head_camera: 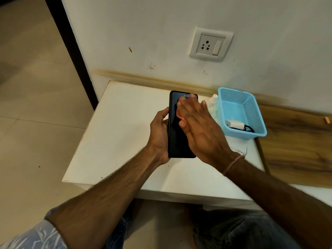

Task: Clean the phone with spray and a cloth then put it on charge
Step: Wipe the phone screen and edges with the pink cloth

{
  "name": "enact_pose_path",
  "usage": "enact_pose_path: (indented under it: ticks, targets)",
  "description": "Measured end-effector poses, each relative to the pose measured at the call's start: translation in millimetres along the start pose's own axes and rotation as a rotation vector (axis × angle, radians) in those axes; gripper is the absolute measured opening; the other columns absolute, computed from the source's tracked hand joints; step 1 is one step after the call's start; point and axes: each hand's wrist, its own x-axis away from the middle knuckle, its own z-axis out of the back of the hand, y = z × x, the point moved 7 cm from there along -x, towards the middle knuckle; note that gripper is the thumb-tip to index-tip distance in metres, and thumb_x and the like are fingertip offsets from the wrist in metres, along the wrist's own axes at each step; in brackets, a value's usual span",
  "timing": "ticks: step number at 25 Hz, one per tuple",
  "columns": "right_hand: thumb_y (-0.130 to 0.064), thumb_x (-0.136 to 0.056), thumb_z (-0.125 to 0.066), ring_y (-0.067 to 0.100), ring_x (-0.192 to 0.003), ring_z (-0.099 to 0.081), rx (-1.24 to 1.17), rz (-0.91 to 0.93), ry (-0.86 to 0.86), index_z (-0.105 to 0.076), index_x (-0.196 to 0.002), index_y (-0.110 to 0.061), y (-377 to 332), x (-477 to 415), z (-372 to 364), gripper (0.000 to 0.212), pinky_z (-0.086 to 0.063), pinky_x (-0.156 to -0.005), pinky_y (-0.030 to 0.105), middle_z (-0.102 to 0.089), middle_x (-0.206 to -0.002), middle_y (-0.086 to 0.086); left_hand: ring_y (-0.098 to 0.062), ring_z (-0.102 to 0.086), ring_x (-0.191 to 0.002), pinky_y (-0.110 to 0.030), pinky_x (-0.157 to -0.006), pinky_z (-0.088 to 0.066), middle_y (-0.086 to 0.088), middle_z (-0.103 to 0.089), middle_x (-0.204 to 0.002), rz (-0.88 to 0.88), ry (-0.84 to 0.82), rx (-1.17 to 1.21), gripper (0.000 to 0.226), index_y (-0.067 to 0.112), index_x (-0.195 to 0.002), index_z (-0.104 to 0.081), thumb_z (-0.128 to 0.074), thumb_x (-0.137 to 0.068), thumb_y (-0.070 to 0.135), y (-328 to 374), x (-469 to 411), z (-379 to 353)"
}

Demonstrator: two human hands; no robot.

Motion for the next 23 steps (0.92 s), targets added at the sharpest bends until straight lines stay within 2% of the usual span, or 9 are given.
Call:
enact_pose_path:
  ticks: [2,4,5,7,9,12,13,17,23]
  targets:
    - [-0.029,-0.104,-0.027,0.022,-0.149,-0.007,0.083,0.055,-0.01,-0.029,-0.149,-0.01,7,1,4,0.049,-0.008,-0.121,0.044,-0.027,-0.157,0.005,-0.027,-0.072,-0.085,-0.037,-0.077,-0.059,-0.01,-0.075,-0.099,0.002,0.004,0.01,0.054,0.016,-0.101,-0.079,-0.049,-0.089,0.06,-1,0,1]
    - [-0.031,-0.104,-0.024,0.021,-0.149,-0.004,0.056,-0.069,0.029,-0.028,-0.15,-0.012,24,-7,13,0.05,-0.005,-0.121,0.043,-0.027,-0.157,0.003,-0.024,-0.072,-0.073,-0.032,-0.066,-0.059,-0.008,-0.075,-0.087,0.008,-0.015,0.027,0.052,0.016,-0.088,-0.079,-0.05,-0.09,0.059,-3,-1,-2]
    - [-0.032,-0.104,-0.024,0.021,-0.149,-0.003,0.011,-0.118,0.033,-0.028,-0.15,-0.012,24,-9,12,0.05,-0.004,-0.121,0.042,-0.026,-0.157,0.003,-0.024,-0.072,-0.071,-0.031,-0.064,-0.058,-0.007,-0.075,-0.085,0.013,-0.013,0.022,0.051,0.017,-0.085,-0.079,-0.05,-0.089,0.059,-4,-2,-2]
    - [-0.03,-0.104,-0.026,0.021,-0.149,-0.005,-0.006,-0.054,0.016,-0.028,-0.15,-0.011,6,-2,1,0.05,-0.005,-0.121,0.041,-0.025,-0.158,0.004,-0.025,-0.074,-0.08,-0.034,-0.072,-0.06,-0.008,-0.077,-0.095,0.021,-0.007,0.002,0.053,0.018,-0.095,-0.08,-0.05,-0.087,0.061,-4,-2,-1]
    - [-0.03,-0.104,-0.027,0.022,-0.149,-0.007,0.076,0.052,-0.018,-0.03,-0.149,-0.012,0,5,-3,0.049,-0.009,-0.121,0.045,-0.026,-0.157,0.003,-0.028,-0.073,-0.089,-0.038,-0.08,-0.058,-0.01,-0.076,-0.105,0.027,-0.011,-0.003,0.056,0.018,-0.106,-0.079,-0.05,-0.087,0.062,-4,-1,0]
    - [-0.03,-0.104,-0.027,0.024,-0.149,-0.008,0.06,-0.068,0.011,-0.034,-0.148,-0.013,19,-4,9,0.048,-0.01,-0.12,0.05,-0.031,-0.155,0.002,-0.025,-0.072,-0.079,-0.033,-0.072,-0.058,-0.007,-0.075,-0.093,0.03,0.008,0.008,0.052,0.019,-0.094,-0.079,-0.051,-0.087,0.062,-5,-1,1]
    - [-0.031,-0.104,-0.026,0.024,-0.148,-0.008,0.022,-0.092,0.007,-0.035,-0.147,-0.012,15,-4,8,0.048,-0.01,-0.12,0.049,-0.031,-0.155,0.003,-0.025,-0.072,-0.081,-0.034,-0.074,-0.058,-0.007,-0.076,-0.095,0.035,0.006,0.013,0.052,0.019,-0.096,-0.079,-0.05,-0.087,0.062,-5,-1,1]
    - [-0.032,-0.103,-0.026,0.024,-0.148,-0.011,0.038,0.119,-0.067,-0.035,-0.147,-0.01,-18,19,-8,0.05,-0.015,-0.12,0.047,-0.03,-0.156,0.005,-0.027,-0.072,-0.102,-0.038,-0.085,-0.058,-0.01,-0.073,-0.12,0.05,-0.004,0.071,0.062,0.015,-0.121,-0.074,-0.048,-0.088,0.061,-3,-1,2]
    - [-0.028,-0.1,-0.047,0.023,-0.147,-0.019,-0.085,0.043,0.017,-0.039,-0.144,-0.007,-9,22,2,0.05,-0.022,-0.117,0.048,-0.037,-0.152,0.005,-0.028,-0.075,-0.091,-0.039,-0.076,-0.06,-0.01,-0.076,-0.106,0.058,-0.029,0.091,0.058,0.015,-0.109,-0.079,-0.048,-0.089,0.06,-6,-2,0]
